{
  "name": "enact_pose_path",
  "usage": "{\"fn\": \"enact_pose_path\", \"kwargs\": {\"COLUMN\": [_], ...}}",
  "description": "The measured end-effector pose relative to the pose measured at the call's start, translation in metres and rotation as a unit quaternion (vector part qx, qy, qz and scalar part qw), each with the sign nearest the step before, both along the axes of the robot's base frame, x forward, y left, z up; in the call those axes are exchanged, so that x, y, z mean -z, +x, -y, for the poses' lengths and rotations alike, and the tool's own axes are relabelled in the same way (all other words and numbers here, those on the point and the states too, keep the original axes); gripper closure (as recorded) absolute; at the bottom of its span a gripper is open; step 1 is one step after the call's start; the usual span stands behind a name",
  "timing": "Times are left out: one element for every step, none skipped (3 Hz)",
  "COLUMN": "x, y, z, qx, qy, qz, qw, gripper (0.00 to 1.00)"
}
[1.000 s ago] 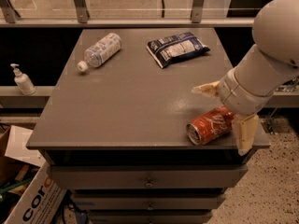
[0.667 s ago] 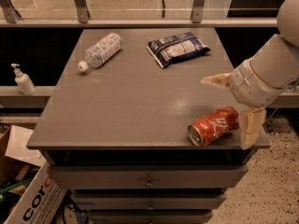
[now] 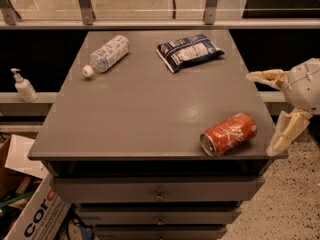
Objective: Knock coke can over
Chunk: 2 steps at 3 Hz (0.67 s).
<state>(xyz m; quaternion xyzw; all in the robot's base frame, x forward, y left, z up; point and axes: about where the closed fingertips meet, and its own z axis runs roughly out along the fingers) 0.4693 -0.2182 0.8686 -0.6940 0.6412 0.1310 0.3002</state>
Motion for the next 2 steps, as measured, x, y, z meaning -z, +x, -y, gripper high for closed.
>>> {"fn": "enact_pose_path", "kwargs": {"x": [-0.017, -0.018], "y": [-0.015, -0.037], "z": [0.005, 0.017], "qx": [0.047, 0.108], "qy": [0.097, 0.206], "qz": [-0.008, -0.030], "qw": [0.9942, 0.9720], "gripper": [0.00, 0.00]}}
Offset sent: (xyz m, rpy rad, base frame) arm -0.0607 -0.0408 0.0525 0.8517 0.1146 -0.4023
